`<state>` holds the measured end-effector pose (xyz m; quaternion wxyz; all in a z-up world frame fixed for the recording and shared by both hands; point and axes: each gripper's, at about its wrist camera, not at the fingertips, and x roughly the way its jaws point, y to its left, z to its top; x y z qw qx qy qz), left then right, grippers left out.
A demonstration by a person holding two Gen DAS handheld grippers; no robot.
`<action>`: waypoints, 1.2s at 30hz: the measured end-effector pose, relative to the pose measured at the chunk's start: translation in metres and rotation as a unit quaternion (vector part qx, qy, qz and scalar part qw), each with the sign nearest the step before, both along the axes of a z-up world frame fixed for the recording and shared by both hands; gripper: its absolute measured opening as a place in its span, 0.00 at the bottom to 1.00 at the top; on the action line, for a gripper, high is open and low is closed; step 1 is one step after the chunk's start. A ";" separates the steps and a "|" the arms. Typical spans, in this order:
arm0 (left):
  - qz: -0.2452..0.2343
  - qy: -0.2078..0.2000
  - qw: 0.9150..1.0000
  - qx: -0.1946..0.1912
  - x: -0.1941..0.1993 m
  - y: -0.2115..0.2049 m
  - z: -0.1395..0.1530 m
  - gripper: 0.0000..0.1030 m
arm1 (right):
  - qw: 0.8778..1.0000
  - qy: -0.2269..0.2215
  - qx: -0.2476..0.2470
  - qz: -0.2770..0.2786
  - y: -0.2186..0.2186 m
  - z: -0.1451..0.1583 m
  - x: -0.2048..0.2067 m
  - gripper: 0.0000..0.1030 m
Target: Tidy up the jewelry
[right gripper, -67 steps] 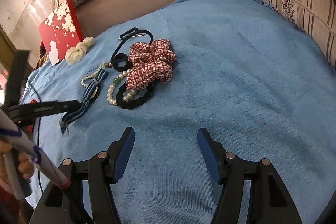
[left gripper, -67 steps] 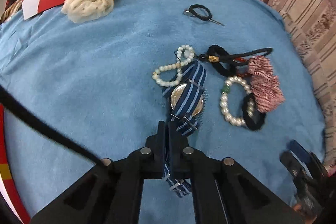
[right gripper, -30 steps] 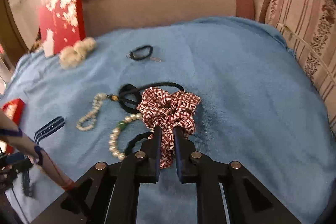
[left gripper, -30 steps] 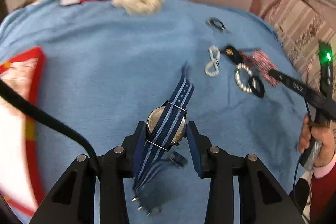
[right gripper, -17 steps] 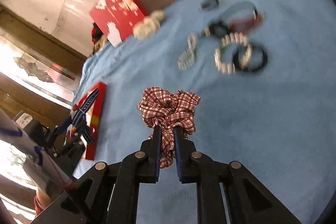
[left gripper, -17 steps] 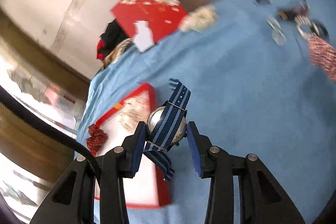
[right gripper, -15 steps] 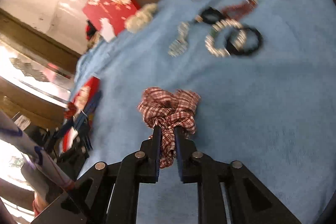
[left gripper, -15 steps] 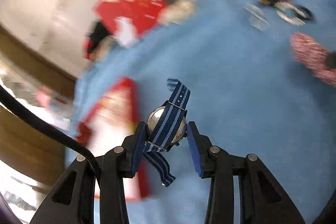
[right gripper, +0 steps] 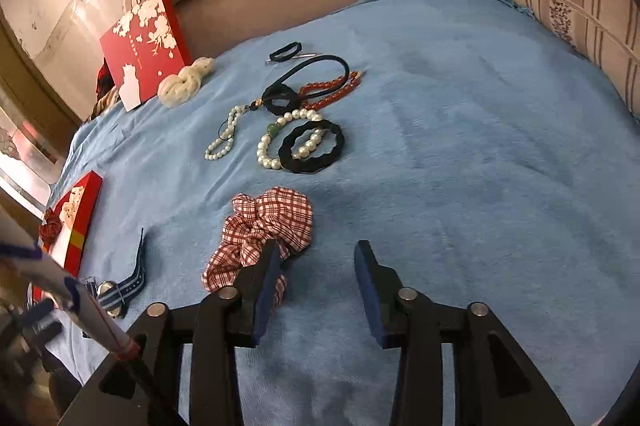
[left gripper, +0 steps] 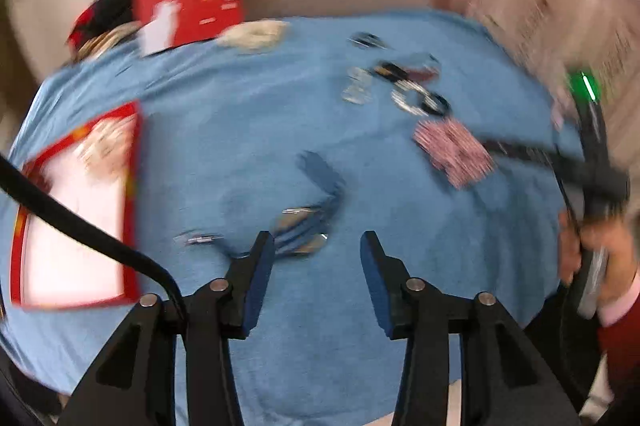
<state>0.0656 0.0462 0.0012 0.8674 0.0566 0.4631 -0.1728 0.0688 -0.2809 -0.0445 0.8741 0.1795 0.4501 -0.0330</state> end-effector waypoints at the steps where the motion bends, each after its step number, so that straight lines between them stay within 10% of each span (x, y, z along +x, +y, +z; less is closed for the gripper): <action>1: 0.018 0.003 1.000 -0.007 0.007 0.012 0.002 0.47 | 1.000 -0.002 0.002 0.001 -0.001 0.001 -0.003 0.46; 6: 0.057 0.011 0.998 0.003 0.030 0.042 -0.005 0.49 | 0.999 -0.014 0.030 0.012 0.005 0.002 -0.009 0.56; 20: -0.159 -0.007 0.982 0.099 0.006 -0.042 -0.058 0.53 | 0.997 -0.016 -0.012 0.075 0.046 0.005 0.002 0.66; 24: -0.195 -0.007 0.962 0.189 0.012 -0.055 -0.085 0.17 | 0.998 -0.012 -0.007 0.066 0.046 0.001 0.006 0.66; 27: -0.166 0.014 0.974 0.156 0.048 -0.043 -0.078 0.00 | 0.998 -0.013 -0.005 0.054 0.042 0.003 0.008 0.66; 33: -0.004 0.061 0.996 0.065 0.154 0.025 -0.076 0.00 | 0.999 -0.020 -0.003 0.037 0.032 0.012 0.011 0.66; 36: -0.016 0.060 0.998 0.024 0.159 0.038 -0.063 0.00 | 0.999 -0.025 0.004 0.035 0.027 0.015 0.013 0.66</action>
